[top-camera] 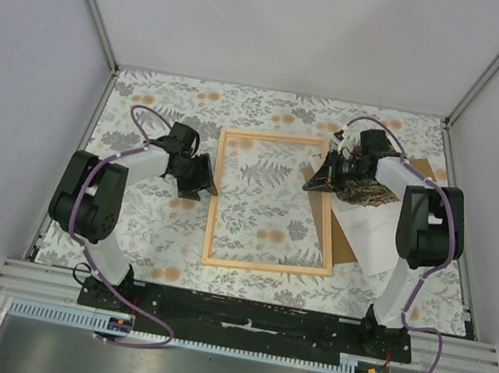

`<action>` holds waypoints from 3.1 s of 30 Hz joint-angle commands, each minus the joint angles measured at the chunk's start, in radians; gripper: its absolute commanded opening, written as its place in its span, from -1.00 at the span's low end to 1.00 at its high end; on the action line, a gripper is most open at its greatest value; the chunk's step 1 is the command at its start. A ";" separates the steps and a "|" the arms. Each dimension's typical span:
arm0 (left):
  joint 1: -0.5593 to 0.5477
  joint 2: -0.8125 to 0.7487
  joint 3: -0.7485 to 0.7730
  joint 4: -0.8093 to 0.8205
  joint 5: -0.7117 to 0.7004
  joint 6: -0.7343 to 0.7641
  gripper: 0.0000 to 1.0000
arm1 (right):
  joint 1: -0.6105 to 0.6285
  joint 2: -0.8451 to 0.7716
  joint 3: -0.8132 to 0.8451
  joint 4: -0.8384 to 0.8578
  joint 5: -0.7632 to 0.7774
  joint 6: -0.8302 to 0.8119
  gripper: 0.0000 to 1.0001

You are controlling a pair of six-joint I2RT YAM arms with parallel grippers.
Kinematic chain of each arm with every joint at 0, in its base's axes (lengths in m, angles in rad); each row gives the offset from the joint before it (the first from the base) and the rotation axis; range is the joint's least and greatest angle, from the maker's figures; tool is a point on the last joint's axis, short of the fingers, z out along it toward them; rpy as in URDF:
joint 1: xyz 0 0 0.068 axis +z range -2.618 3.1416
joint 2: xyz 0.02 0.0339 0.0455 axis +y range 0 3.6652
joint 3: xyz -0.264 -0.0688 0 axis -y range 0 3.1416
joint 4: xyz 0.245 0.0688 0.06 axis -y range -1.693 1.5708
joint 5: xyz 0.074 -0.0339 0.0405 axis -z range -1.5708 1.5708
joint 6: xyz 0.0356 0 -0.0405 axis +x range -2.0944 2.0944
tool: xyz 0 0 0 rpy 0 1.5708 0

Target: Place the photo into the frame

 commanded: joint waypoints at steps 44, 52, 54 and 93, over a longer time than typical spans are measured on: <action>-0.033 0.074 0.022 0.009 0.004 -0.017 -0.76 | 0.016 -0.036 -0.042 -0.024 0.043 0.007 -1.00; -0.033 0.075 0.025 0.006 0.002 -0.015 -0.76 | 0.016 -0.050 -0.051 -0.022 0.048 0.010 -1.00; -0.033 0.072 0.025 0.006 0.006 -0.015 -0.76 | 0.016 -0.049 -0.052 -0.017 0.041 0.011 -1.00; -0.033 0.074 0.022 0.001 0.009 -0.003 -0.26 | 0.047 -0.130 -0.137 0.203 0.071 0.113 -1.00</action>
